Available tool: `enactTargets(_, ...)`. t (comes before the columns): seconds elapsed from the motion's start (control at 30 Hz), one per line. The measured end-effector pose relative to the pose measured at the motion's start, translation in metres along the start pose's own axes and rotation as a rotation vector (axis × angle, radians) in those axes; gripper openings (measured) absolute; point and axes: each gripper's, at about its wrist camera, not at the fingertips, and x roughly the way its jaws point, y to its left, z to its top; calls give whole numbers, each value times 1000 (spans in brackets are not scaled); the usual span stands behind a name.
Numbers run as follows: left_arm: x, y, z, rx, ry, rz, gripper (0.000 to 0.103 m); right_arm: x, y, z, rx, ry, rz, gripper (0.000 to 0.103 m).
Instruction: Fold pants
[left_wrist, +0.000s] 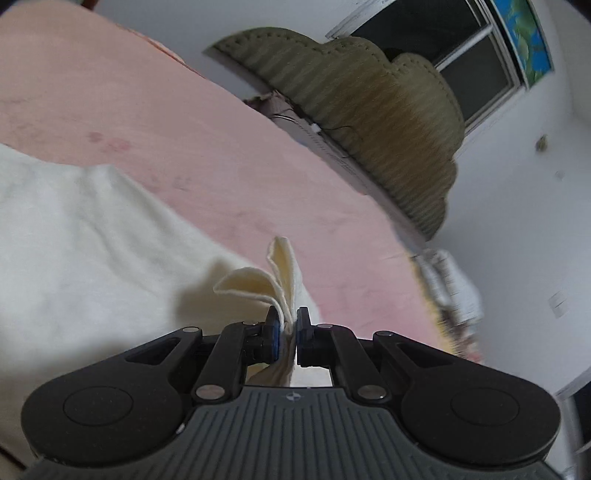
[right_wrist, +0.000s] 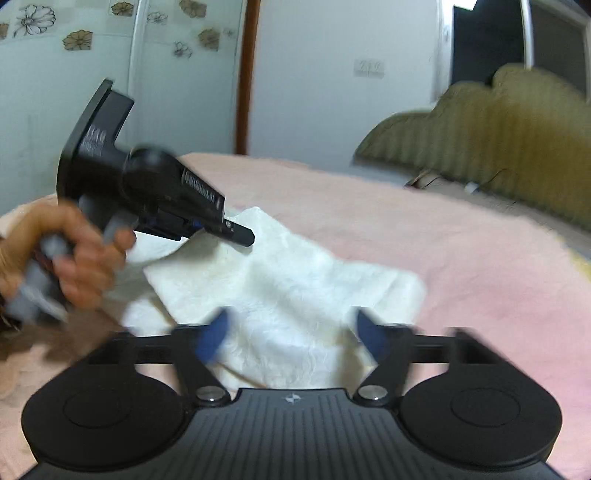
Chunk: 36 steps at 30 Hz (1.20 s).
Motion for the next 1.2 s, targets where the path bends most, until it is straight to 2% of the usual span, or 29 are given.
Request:
enactTargets(0.1, -2, -24, 12, 3, 7, -71, 7, -4, 29, 4, -117, -42, -64, 87)
enactTargets(0.2, -5, -53, 14, 25, 23, -137, 7, 10, 47, 11, -180, -50, -120, 87)
enactTargets(0.27, -4, -70, 12, 26, 44, -164, 7, 24, 55, 16, -203, -56, -206, 87)
enactTargets(0.33, 1, -84, 9, 18, 79, -192, 7, 38, 68, 21, -252, -89, -333, 89)
enactTargets(0.43, 5, -98, 9, 24, 100, -214, 7, 53, 69, 20, -325, -178, -490, 91)
enactTargets(0.47, 7, -103, 8, 56, 96, -210, 7, 52, 62, 23, -306, -184, -494, 89)
enactTargets(0.5, 7, -105, 7, 85, 89, -195, 8, 47, 50, 26, -259, -192, -464, 60)
enactTargets(0.53, 8, -106, 6, 108, 78, -174, 14, 42, 32, 30, -185, -181, -441, 34)
enactTargets(0.57, 10, -106, 5, 123, 76, -161, 17, 36, 16, 31, -143, -178, -427, 13)
enactTargets(0.67, 17, -98, 3, 146, 70, -107, 26, 16, -41, 32, 11, -156, -362, 7)
enactTargets(0.7, 19, -94, 2, 175, 58, -61, 28, 9, -66, 30, 87, -156, -342, 7)
enactTargets(0.77, 23, -84, -2, 257, 32, 65, 40, -7, -120, 25, 232, -153, -352, 7)
enactTargets(0.83, 30, -73, -7, 333, 25, 159, 45, -19, -185, 11, 464, -163, -345, 6)
enactTargets(0.87, 34, -66, -9, 358, 37, 199, 46, -25, -219, -1, 620, -176, -324, 6)
enactTargets(0.93, 43, -50, -13, 372, 73, 257, 47, -32, -270, -43, 943, -200, -257, 6)
enactTargets(1.0, 52, -30, -17, 356, 133, 293, 47, -28, -285, -83, 1119, -168, -226, 6)
enactTargets(1.07, 60, -15, -23, 353, 197, 308, 47, -20, -279, -109, 1185, -97, -240, 6)
enactTargets(1.17, 59, -16, -27, 413, 181, 307, 48, -30, -275, -153, 1353, -106, -210, 6)
enactTargets(1.2, 56, -18, -25, 412, 172, 309, 48, -33, -271, -154, 1351, -122, -220, 6)
